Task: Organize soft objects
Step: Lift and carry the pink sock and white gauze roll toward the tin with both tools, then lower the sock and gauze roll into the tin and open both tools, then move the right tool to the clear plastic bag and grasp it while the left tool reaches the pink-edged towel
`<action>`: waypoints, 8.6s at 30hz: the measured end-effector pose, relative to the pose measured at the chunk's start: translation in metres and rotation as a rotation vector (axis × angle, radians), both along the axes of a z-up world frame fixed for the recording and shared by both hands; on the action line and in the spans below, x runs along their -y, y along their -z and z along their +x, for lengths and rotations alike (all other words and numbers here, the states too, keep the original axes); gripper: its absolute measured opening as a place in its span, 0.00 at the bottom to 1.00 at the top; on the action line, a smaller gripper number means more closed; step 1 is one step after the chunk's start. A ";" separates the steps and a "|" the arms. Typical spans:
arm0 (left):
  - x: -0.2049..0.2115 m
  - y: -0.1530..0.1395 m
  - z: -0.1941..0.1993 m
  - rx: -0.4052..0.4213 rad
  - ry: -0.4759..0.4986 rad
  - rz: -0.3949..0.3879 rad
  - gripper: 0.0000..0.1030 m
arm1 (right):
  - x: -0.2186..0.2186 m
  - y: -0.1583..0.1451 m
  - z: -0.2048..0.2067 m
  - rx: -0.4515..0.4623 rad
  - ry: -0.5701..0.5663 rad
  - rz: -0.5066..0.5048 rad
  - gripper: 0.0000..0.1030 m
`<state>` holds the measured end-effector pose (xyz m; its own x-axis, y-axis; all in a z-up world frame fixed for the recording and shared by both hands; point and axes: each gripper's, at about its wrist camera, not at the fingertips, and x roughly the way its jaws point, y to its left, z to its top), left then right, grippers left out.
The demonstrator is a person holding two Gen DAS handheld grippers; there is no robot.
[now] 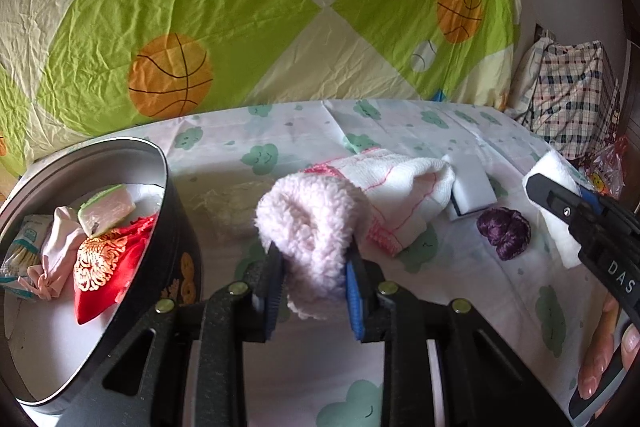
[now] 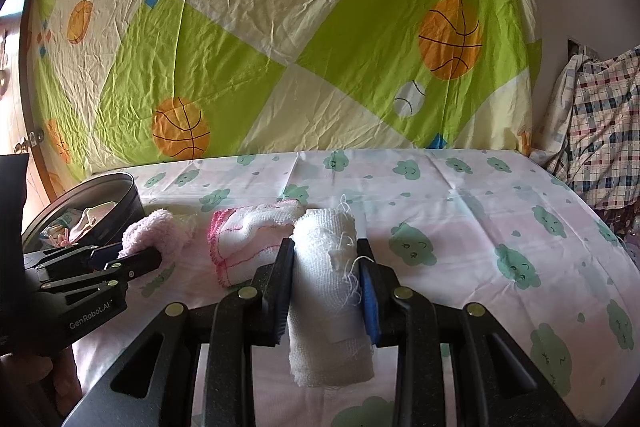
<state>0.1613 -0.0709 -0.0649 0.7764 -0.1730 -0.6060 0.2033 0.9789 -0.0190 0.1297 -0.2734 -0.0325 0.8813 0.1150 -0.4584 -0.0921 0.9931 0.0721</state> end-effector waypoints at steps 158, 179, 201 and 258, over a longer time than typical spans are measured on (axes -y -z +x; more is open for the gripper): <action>-0.234 -0.017 -0.013 -0.147 -0.290 -0.088 0.25 | -0.298 -0.003 0.054 -0.213 -0.574 -0.018 0.31; -0.237 -0.013 -0.016 -0.152 -0.316 -0.064 0.66 | -0.294 -0.004 0.056 -0.229 -0.576 0.001 0.53; -0.190 -0.038 -0.062 0.094 -0.388 -0.027 1.00 | -0.183 -0.035 0.044 -0.071 -0.405 0.055 0.78; -0.021 -0.037 0.021 0.008 -0.195 0.044 1.00 | -0.021 -0.008 0.096 -0.093 -0.032 0.098 0.40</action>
<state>0.1825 -0.0503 -0.0280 0.7974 0.0080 -0.6035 0.0094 0.9996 0.0257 0.2254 -0.2528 -0.0243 0.8307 0.1910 -0.5229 -0.1125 0.9775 0.1784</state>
